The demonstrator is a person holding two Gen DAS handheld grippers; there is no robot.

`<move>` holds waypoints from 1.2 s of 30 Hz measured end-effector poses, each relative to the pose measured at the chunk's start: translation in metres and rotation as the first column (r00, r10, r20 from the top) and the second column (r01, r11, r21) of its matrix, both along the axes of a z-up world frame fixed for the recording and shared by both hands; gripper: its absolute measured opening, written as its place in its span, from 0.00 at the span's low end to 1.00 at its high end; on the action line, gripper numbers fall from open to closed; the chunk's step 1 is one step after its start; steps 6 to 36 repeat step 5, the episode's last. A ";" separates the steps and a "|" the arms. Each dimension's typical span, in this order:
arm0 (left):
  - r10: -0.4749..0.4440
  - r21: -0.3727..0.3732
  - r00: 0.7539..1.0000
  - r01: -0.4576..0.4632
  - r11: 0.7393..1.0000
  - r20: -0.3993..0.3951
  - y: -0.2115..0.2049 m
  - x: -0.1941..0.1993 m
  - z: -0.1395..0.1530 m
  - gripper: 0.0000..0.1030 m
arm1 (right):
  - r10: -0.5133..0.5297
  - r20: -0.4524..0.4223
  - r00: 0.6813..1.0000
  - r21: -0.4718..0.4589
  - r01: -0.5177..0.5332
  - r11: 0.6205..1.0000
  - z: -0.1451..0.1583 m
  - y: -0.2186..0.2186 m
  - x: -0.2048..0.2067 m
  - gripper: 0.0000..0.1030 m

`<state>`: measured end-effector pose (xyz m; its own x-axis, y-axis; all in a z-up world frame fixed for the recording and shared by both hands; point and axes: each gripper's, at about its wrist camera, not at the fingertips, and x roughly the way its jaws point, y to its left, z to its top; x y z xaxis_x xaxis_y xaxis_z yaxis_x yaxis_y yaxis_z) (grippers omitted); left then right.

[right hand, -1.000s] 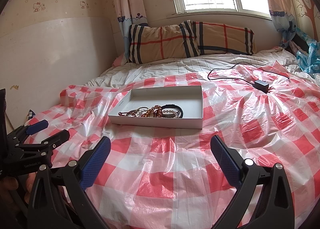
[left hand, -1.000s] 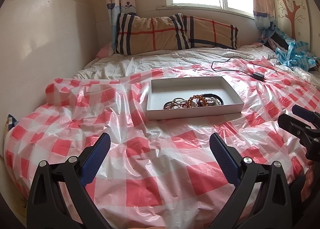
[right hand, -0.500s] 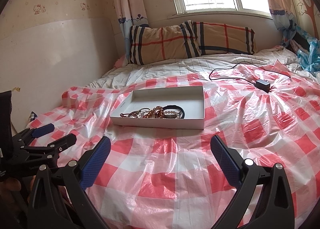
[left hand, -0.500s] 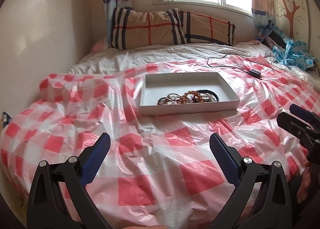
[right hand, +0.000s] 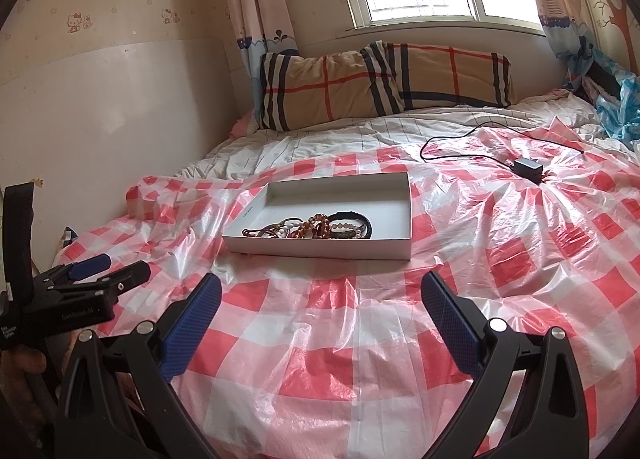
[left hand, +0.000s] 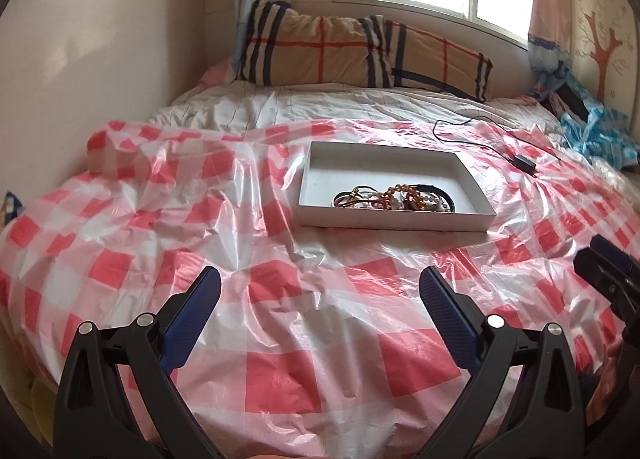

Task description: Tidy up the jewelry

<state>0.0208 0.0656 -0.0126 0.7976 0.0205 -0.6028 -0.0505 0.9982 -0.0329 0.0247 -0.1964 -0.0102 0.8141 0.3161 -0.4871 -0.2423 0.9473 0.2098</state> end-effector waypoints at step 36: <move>0.014 -0.006 0.999 -0.014 1.000 -0.032 0.005 0.003 -0.003 0.93 | 0.000 0.000 1.000 -0.001 0.000 1.000 0.000 0.000 0.000 0.93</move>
